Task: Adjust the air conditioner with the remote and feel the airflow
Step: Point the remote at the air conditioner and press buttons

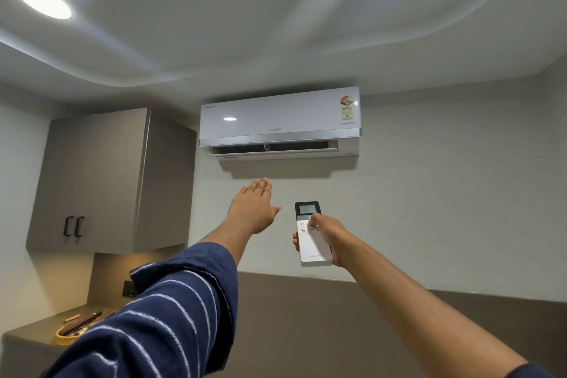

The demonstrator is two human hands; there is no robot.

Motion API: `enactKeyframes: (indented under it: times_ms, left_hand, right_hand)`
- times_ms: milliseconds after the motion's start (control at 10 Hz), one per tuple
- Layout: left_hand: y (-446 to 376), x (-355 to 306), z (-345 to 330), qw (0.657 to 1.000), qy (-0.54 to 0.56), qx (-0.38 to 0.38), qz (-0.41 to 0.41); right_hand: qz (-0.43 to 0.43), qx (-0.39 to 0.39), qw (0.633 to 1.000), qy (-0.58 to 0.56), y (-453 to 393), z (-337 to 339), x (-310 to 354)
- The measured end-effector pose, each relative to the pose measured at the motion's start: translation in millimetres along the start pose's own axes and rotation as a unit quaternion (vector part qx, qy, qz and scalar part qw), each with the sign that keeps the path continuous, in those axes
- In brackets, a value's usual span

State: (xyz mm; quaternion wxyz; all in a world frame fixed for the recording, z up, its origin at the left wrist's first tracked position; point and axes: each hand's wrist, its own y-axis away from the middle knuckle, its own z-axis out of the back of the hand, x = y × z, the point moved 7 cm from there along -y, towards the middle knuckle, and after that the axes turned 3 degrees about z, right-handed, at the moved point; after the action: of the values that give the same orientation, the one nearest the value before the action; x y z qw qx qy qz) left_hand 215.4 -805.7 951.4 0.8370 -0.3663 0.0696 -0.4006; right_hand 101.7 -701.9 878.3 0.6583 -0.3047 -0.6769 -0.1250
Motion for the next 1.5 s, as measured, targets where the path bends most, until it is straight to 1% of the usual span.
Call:
enactKeyframes:
  times_ms: [400,500,800,1100,1500]
  left_hand:
    - [3.0,-1.0,-4.3,1.000,-0.001,0.009,0.002]
    - [1.1,-0.6,-3.1,1.000,-0.003,0.006,0.000]
    - [-2.7,0.8,-7.2,1.000,-0.008,0.011,0.004]
    - [-11.4,-2.3,-12.2,1.000,-0.005,0.004,0.000]
    - [-23.0,-5.9,-24.6,1.000,-0.007,0.001,0.003]
  right_hand:
    - [0.012,0.004,0.999,-0.037,6.0,-4.7,3.3]
    - [0.009,0.001,0.999,-0.033,3.9,-4.2,1.4]
    - [0.035,-0.004,0.999,-0.015,-3.2,-2.6,6.5]
    - [0.012,0.008,1.000,-0.022,-5.5,2.2,3.1]
    - [0.005,0.001,1.000,-0.018,-13.7,12.6,-1.4]
